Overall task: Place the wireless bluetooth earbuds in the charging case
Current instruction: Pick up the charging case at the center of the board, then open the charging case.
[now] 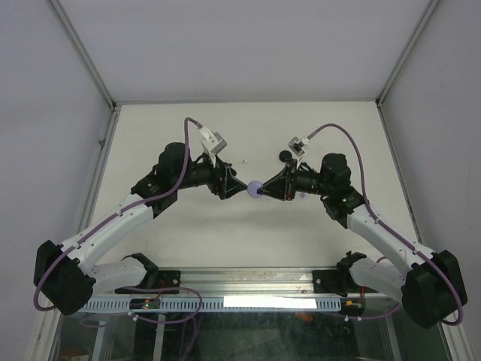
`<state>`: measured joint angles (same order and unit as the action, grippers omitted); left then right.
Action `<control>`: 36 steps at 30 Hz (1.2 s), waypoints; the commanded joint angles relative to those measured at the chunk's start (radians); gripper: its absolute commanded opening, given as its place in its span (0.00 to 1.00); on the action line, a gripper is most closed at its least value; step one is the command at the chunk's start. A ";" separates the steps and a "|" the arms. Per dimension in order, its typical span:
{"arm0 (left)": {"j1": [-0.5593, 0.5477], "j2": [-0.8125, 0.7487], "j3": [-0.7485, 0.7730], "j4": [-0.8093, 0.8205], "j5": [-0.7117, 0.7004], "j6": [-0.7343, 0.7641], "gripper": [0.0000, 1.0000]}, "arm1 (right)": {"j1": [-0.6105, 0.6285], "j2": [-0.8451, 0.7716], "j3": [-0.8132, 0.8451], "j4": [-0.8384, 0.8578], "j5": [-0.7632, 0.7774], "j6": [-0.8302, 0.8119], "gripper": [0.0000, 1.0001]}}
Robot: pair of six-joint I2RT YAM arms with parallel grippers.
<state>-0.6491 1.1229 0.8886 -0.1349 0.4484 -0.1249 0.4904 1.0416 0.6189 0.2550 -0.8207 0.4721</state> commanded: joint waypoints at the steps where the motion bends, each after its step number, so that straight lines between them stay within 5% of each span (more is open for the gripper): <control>1: 0.027 -0.018 -0.024 0.162 0.208 -0.135 0.68 | -0.003 -0.011 0.031 0.140 -0.099 0.012 0.00; 17: 0.029 0.062 -0.038 0.299 0.383 -0.257 0.38 | -0.003 0.028 0.022 0.278 -0.187 0.058 0.00; 24: 0.028 0.052 -0.046 0.311 0.394 -0.261 0.13 | -0.004 0.033 0.012 0.307 -0.197 0.058 0.00; 29: 0.028 0.007 -0.055 0.284 0.335 -0.234 0.00 | -0.002 0.004 -0.008 0.281 -0.156 0.001 0.13; 32: 0.027 -0.028 -0.065 0.264 0.280 -0.210 0.00 | -0.003 -0.029 -0.035 0.282 -0.129 -0.052 0.39; 36: 0.019 -0.050 -0.073 0.257 0.228 -0.197 0.00 | -0.002 -0.053 -0.076 0.344 -0.139 -0.102 0.61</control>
<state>-0.6270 1.1240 0.8185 0.0917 0.7483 -0.3542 0.4892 1.0286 0.5713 0.4919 -0.9733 0.4503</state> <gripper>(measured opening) 0.237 0.530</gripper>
